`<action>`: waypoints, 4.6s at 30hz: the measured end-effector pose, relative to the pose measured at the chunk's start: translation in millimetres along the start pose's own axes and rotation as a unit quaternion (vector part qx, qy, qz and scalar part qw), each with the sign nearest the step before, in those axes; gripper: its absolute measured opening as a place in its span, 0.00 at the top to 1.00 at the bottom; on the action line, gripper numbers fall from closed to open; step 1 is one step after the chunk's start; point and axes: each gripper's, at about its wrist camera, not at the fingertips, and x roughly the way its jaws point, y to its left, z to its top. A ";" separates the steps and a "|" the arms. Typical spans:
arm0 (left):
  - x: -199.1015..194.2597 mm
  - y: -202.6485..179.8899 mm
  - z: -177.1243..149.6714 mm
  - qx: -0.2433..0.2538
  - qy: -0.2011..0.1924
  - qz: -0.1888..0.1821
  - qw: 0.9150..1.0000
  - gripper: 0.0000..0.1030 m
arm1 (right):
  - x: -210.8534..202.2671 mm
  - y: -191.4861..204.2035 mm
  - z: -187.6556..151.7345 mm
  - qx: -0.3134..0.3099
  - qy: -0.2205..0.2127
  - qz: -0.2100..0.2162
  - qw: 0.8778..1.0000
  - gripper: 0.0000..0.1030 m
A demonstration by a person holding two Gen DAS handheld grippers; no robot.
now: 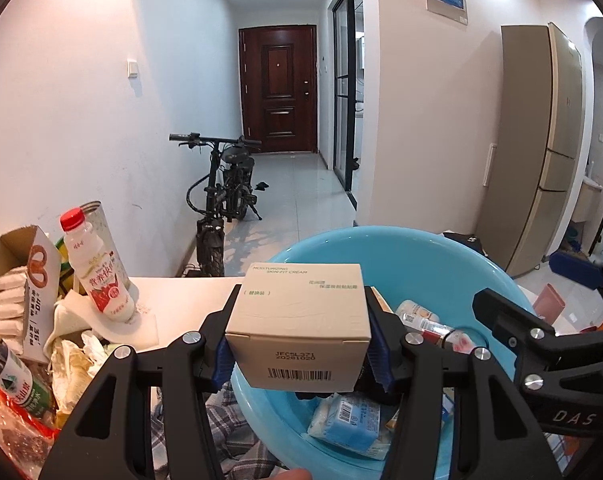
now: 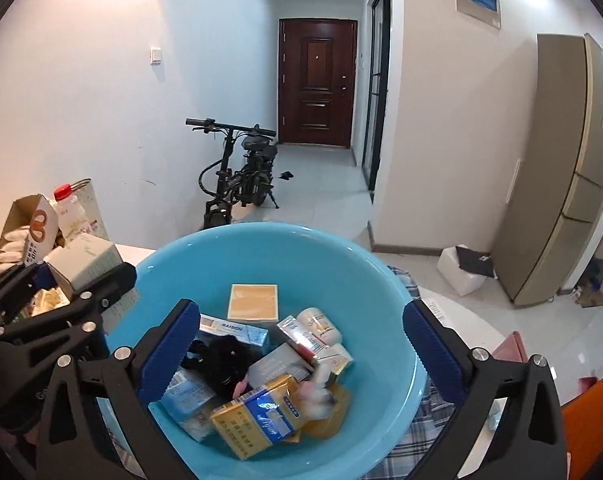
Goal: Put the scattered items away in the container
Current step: 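Lower the white box into the basin and open the left gripper, then move both tools back toward the remaining items on the shirt, then grasp the amber soap bar with the right gripper while the left grasps the black case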
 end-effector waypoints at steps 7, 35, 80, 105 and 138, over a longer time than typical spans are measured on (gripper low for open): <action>-0.4 -1.0 0.0 -0.002 0.000 -0.010 1.000 0.49 | -0.4 -9.0 -1.3 0.006 0.006 -0.002 1.000 0.00; 1.7 -1.8 -0.6 -0.001 0.001 -0.010 1.000 0.38 | -1.3 -7.1 2.1 0.002 0.007 -0.014 1.000 0.00; -75.6 28.0 0.3 -0.035 -0.028 0.055 0.997 0.00 | -65.2 14.5 13.7 0.012 -0.047 0.014 0.999 0.00; -111.6 -0.9 -86.6 0.010 0.011 0.025 1.000 0.00 | -119.8 18.0 -88.4 -0.047 -0.009 -0.002 0.999 0.00; -17.4 -0.2 -155.9 0.036 0.134 0.026 0.990 0.00 | 32.3 14.9 -171.0 -0.092 0.150 0.063 0.982 0.15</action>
